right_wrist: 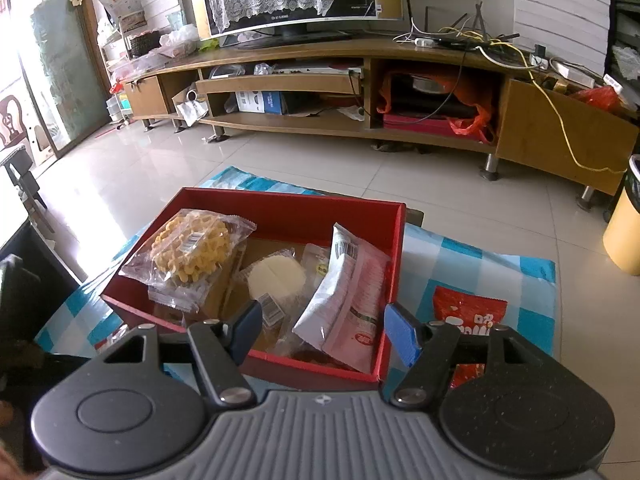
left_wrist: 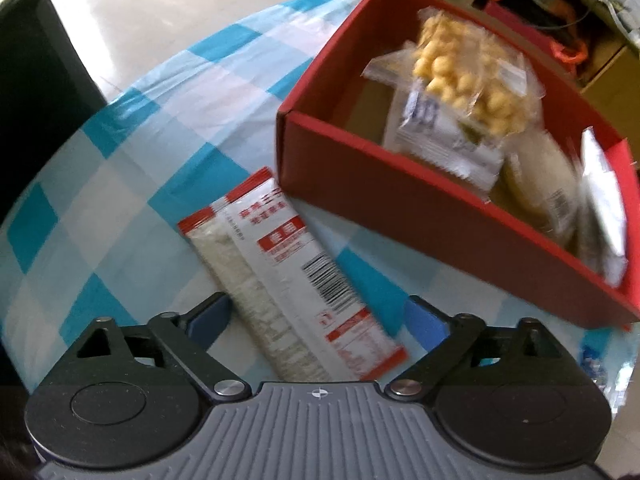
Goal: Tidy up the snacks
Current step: 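Move the left tool to the red-and-white strip pack on the cloth and grasp it, then grasp the white printed pouch with the right tool while the left tool holds the strip pack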
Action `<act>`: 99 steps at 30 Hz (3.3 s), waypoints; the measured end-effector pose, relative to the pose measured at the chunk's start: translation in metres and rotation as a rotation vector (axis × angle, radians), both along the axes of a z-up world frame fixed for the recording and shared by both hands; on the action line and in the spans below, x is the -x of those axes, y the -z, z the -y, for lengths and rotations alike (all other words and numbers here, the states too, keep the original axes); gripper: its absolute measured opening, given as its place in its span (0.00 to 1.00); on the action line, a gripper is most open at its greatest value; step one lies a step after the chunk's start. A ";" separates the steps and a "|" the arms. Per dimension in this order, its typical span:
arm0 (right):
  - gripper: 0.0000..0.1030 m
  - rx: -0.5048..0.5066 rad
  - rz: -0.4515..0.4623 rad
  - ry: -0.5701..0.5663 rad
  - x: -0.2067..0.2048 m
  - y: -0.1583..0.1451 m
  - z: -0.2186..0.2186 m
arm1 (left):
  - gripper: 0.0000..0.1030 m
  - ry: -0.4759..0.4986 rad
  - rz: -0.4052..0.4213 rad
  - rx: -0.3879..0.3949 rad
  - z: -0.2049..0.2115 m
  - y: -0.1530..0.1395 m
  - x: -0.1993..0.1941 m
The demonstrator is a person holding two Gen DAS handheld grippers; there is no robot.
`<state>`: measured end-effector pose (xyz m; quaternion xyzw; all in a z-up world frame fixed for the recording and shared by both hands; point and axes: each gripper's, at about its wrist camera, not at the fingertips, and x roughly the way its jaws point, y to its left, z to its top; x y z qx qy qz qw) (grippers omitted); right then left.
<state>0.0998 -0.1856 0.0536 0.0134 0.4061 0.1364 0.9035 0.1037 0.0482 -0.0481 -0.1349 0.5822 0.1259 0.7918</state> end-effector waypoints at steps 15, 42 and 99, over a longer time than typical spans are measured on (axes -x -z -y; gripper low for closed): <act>0.65 0.018 -0.010 -0.093 0.013 -0.004 -0.018 | 0.81 0.128 -0.051 -0.062 -0.032 -0.004 0.048; 0.70 0.185 -0.233 -0.469 0.104 0.075 -0.122 | 0.58 0.233 0.033 -0.034 -0.055 -0.006 0.052; 1.00 0.261 -0.362 -0.987 0.098 0.104 -0.160 | 0.87 0.321 0.033 -0.109 -0.045 0.004 0.051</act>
